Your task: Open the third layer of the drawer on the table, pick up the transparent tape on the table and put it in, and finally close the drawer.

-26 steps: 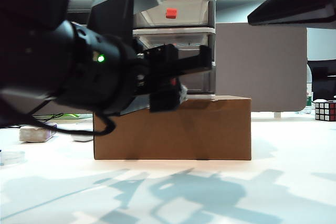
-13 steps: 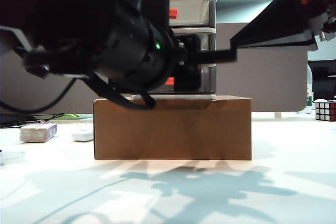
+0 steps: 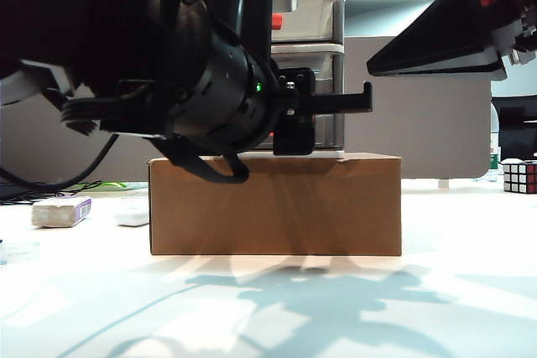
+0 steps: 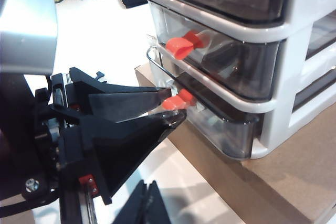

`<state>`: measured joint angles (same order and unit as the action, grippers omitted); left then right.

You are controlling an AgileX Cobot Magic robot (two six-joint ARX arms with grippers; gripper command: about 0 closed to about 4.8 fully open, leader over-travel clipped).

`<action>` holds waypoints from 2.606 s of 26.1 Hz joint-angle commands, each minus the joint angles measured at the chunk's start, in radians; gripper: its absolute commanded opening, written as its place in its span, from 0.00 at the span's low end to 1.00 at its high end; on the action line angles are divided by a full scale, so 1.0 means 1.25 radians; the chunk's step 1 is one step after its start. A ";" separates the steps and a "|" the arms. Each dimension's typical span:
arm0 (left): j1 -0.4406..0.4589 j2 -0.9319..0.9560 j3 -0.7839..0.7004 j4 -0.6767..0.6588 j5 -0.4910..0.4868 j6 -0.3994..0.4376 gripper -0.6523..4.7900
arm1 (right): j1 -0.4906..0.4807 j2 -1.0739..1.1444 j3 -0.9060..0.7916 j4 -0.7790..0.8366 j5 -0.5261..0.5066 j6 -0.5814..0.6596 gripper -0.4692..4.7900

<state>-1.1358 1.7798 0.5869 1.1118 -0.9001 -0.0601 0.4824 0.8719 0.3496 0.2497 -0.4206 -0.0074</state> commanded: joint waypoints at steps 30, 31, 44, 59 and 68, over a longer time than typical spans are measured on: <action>0.001 -0.002 0.005 0.009 0.030 -0.006 0.11 | 0.001 0.303 0.255 0.121 -0.003 0.005 0.08; -0.003 -0.002 0.005 0.009 0.020 -0.006 0.11 | 0.001 0.305 0.259 0.118 -0.001 0.005 0.08; -0.217 -0.059 -0.092 0.111 -0.173 0.002 0.11 | 0.001 0.312 0.262 0.140 0.003 0.005 0.08; -0.266 -0.468 -0.400 0.267 -0.262 0.192 0.15 | 0.000 0.310 0.262 0.113 -0.044 0.005 0.08; 0.177 -0.832 -0.413 -0.340 0.213 -0.068 0.11 | 0.000 0.310 0.262 0.077 -0.082 0.006 0.08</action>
<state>-0.9913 0.7605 0.0422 0.9146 -0.8036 -0.0162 0.4824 1.2644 0.6701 0.3458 -0.5095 -0.0010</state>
